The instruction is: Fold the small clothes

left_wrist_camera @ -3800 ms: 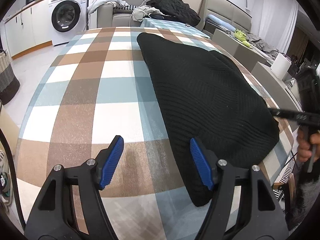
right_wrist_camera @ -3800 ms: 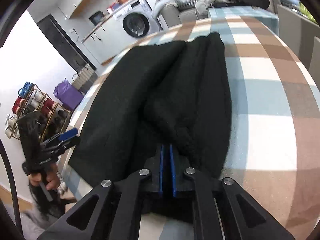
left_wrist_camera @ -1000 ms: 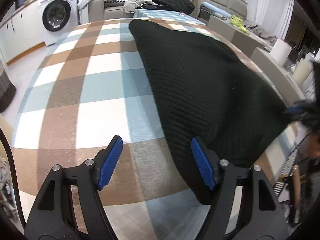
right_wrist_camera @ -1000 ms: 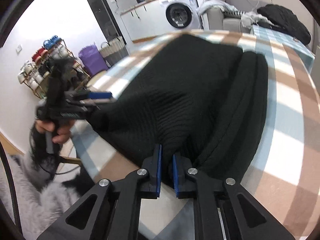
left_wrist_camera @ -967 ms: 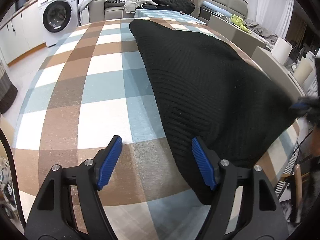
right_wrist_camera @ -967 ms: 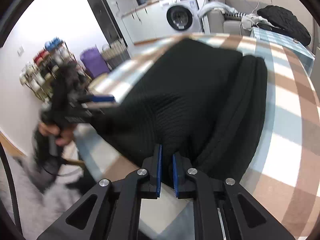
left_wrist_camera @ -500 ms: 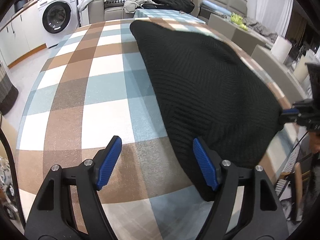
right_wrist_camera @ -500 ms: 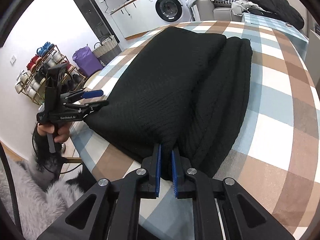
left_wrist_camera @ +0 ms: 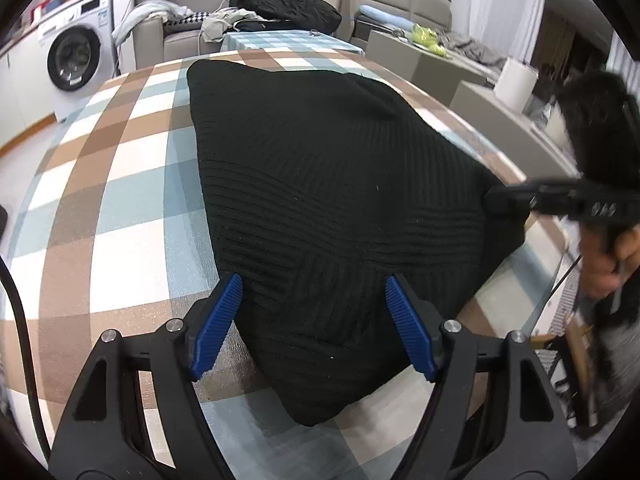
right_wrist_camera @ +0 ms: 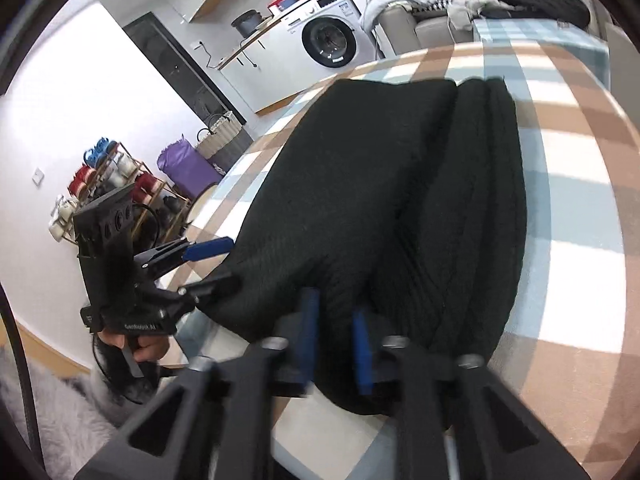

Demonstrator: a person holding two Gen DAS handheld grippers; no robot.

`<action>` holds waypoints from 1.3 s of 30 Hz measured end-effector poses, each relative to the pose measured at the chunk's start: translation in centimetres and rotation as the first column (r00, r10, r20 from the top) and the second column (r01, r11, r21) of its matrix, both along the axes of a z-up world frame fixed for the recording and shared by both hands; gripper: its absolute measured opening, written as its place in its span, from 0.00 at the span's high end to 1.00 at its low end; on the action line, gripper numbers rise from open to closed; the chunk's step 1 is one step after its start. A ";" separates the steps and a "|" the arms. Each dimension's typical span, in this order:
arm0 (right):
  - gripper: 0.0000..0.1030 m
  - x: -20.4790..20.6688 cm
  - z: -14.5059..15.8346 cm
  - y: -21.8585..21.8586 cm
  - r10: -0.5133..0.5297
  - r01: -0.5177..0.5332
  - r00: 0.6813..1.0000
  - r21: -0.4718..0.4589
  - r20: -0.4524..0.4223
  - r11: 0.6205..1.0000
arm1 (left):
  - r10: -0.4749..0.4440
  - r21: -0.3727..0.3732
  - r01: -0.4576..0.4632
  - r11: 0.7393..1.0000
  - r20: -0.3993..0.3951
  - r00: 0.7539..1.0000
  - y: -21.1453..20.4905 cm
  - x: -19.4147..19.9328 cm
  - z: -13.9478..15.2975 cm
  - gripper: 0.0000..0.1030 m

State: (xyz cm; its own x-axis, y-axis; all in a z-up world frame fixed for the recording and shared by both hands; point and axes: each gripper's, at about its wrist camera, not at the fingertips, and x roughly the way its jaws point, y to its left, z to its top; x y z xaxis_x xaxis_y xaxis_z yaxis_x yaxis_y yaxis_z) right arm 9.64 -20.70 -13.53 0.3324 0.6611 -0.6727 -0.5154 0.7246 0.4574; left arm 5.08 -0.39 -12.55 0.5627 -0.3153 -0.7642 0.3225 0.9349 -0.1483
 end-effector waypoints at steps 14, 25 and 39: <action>0.54 1.3 1.4 -5.1 -0.271 0.269 0.961 0.043 0.056 0.962 | 0.121 -0.138 -0.124 0.983 -0.031 0.992 4.8 1.8 0.5 0.30; 0.60 4.1 -2.3 -4.9 -0.344 0.345 0.938 0.027 -0.031 0.938 | 0.189 -0.263 -0.217 0.940 -0.127 0.974 6.1 8.6 -1.4 0.64; 0.66 3.9 -3.3 -0.5 -0.251 0.253 0.965 0.013 -0.072 0.967 | 0.272 -0.155 -0.277 0.948 -0.055 0.961 8.3 6.3 -1.0 0.86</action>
